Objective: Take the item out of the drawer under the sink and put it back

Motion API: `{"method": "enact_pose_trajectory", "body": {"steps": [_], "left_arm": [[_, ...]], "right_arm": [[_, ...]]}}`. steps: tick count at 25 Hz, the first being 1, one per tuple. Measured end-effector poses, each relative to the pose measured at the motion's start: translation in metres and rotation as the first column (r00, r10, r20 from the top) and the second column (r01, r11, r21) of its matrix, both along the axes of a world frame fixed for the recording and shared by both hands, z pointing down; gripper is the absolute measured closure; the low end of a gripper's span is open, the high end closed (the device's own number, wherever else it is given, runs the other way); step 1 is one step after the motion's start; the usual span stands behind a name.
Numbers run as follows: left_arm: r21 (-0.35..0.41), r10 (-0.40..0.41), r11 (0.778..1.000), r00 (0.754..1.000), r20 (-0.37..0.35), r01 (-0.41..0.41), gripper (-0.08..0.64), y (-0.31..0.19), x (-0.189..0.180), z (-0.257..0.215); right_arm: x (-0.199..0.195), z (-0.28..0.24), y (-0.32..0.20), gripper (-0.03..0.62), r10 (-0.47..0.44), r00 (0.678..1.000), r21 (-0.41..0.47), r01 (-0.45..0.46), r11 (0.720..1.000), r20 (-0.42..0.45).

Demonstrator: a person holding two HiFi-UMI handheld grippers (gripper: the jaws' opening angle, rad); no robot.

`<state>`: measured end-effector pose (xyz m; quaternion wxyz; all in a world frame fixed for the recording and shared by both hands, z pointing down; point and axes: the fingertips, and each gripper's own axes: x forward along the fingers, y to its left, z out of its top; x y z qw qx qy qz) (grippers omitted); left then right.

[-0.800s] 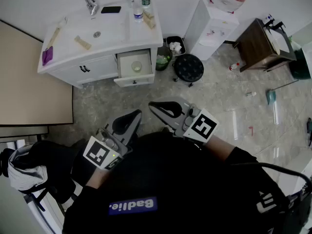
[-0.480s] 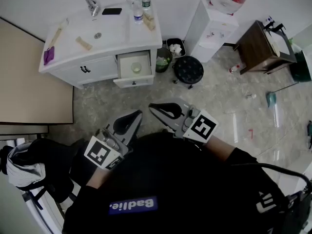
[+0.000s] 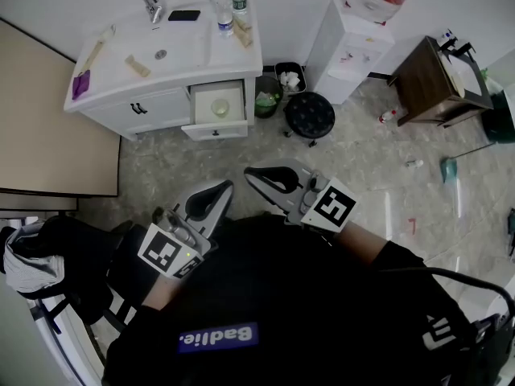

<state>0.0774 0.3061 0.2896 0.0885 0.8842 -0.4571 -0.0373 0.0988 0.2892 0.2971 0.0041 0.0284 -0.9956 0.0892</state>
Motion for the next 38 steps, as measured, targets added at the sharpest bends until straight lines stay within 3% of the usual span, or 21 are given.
{"method": "enact_pose_trajectory", "body": {"steps": [5,10,16,30,38], "left_arm": [[-0.001,-0.044,0.999,0.999,-0.013,0.044,0.554,-0.012,-0.003,-0.005],[-0.006,-0.017,1.000,1.000,-0.002,0.017,0.555,-0.033,-0.008,0.003],[-0.020,-0.011,1.000,0.999,-0.046,0.011,0.555,-0.083,-0.050,0.009],[-0.078,0.165,0.982,0.985,-0.056,-0.169,0.554,-0.195,-0.171,0.037],[-0.110,0.209,0.971,0.977,-0.035,-0.211,0.555,-0.222,-0.191,0.047]], "right_arm": [[0.005,0.003,-0.009,0.591,-0.002,1.000,-0.011,0.002,1.000,0.001],[-0.003,0.009,-0.033,0.591,0.012,1.000,-0.020,-0.012,1.000,-0.007],[-0.040,0.018,-0.073,0.591,0.035,0.998,-0.018,-0.036,0.999,-0.048],[-0.165,0.029,-0.183,0.591,0.180,0.978,-0.058,-0.187,0.981,-0.104],[-0.187,0.032,-0.206,0.591,0.198,0.975,-0.060,-0.205,0.977,-0.100]]}}
